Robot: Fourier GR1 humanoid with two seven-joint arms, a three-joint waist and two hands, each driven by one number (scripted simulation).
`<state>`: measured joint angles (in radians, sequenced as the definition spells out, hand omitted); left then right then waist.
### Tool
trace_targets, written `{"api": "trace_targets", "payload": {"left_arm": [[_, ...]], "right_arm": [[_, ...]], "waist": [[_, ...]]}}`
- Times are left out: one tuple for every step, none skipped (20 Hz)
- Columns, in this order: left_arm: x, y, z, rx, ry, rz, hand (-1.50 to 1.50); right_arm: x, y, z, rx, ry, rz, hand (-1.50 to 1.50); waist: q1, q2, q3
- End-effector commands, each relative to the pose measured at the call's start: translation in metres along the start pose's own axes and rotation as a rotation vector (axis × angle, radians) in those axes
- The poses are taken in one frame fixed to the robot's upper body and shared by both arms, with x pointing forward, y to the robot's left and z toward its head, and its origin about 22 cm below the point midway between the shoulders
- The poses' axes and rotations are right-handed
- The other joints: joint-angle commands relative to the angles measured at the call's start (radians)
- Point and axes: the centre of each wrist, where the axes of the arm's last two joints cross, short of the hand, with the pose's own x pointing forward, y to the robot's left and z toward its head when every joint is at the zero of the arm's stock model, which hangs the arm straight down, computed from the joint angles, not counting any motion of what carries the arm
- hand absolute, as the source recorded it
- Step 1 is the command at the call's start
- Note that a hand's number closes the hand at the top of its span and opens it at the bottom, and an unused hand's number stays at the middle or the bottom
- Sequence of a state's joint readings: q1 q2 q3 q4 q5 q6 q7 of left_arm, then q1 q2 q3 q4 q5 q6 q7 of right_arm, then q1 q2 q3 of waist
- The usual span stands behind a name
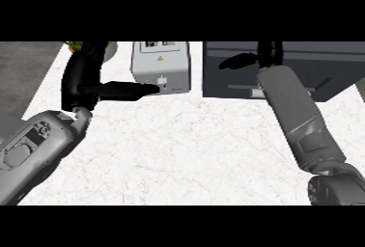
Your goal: Pick up the can, place it into the drawer and close the drawer
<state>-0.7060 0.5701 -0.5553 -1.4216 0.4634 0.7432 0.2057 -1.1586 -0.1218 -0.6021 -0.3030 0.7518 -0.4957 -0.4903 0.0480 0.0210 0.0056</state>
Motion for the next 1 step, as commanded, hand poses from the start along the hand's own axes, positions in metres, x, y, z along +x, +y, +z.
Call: {"api": "trace_targets", "payload": {"left_arm": [[0.0027, 0.0060, 0.0071, 0.006, -0.011, 0.000, -1.50]], "right_arm": [[0.0231, 0.0000, -0.0159, -0.065, 0.018, -0.138, -1.50]], "waist": [[0.007, -0.009, -0.004]]}}
